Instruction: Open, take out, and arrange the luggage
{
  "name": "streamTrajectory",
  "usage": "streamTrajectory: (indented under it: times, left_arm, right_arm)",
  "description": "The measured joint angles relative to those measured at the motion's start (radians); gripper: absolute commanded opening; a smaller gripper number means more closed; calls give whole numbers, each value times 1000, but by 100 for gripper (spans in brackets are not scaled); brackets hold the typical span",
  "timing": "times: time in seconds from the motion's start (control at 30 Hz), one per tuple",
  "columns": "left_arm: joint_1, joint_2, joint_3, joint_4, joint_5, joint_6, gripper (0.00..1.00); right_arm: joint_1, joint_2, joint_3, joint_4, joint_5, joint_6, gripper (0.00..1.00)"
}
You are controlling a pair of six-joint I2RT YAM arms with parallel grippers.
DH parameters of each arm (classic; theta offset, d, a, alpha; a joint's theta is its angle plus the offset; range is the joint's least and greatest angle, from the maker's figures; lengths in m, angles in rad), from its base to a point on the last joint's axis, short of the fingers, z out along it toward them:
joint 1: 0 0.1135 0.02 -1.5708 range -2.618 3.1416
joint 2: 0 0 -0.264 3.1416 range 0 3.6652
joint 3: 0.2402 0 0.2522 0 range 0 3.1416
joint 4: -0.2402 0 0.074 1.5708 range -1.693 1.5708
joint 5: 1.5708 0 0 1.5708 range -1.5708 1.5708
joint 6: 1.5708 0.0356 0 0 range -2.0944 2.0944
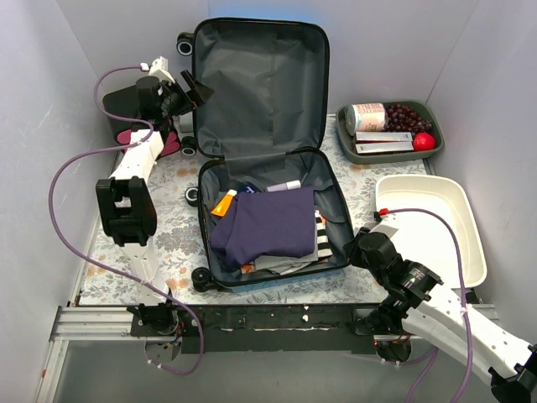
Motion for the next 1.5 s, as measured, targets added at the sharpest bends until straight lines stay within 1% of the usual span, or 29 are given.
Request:
streamTrajectory:
  times: [0.1, 0.3, 0.4, 0.43, 0.5, 0.53, 0.6, 0.63, 0.67, 0.7, 0.73, 0.83, 0.9, 1.03, 1.13, 1.2, 1.37, 1.47, 1.5]
  left_arm:
    - [-4, -76, -9, -92, -58, 2, 98]
    - [-26, -213, -3, -288, -155, -20, 98]
    - [-34, -243, 3, -380, -200, -17, 98]
    - [-34, -247, 3, -409, -212, -16, 98]
    - [-33, -264, -26, -435, -222, -12, 98]
    - [-33, -286, -63, -448, -221, -13, 98]
    - [-32, -350, -165, -465, -211, -23, 98]
    - [-31, -402, -236, -468, -202, -34, 98]
    - [-32, -470, -321, -478, -186, -51, 98]
    - [-35, -517, -373, -484, -173, -61, 98]
    - [-42, -591, -448, -480, -159, -76, 98]
    - [-73, -754, -568, -488, -140, -104, 98]
    - [-95, -861, -612, -512, -140, -114, 98]
    - [-100, -983, -636, -557, -161, -125, 98]
    - [-100, -1047, -655, -605, -192, -130, 98]
    - [-100, -1072, -659, -650, -220, -136, 98]
    - [-100, -1105, -659, -750, -284, -143, 98]
    - [-100, -1141, -666, -792, -305, -145, 98]
    - [-100, -1155, -671, -805, -309, -147, 98]
  right_arm:
    - [1, 0, -3, 7, 4, 10, 6]
    - [2, 0, -7, 20, 3, 14, 6]
    - [2, 7, -8, 31, 0, 13, 14]
    - [2, 12, -8, 36, -1, 12, 21]
    - [2, 21, -7, 46, -3, 11, 32]
    - [2, 29, -5, 50, -3, 13, 44]
    - [3, 43, -3, 62, -7, 14, 52]
    - [6, 53, 0, 71, -24, 16, 59]
    - [14, 71, 8, 71, -35, 18, 63]
    - [24, 91, 20, 63, -42, 21, 67]
    - [30, 108, 39, 48, -50, 25, 77]
    - [42, 152, 120, -4, -21, 35, 85]
    - [43, 164, 193, -55, 23, 25, 87]
    - [22, 221, 333, -133, 93, -56, 88]
    - [-59, 296, 407, -169, 108, -128, 88]
    - [-171, 349, 427, -163, 76, -196, 86]
    - [-513, 441, 425, -117, -64, -363, 84]
    - [-649, 507, 422, -70, -157, -435, 77]
    - [-673, 529, 420, -60, -181, -447, 72]
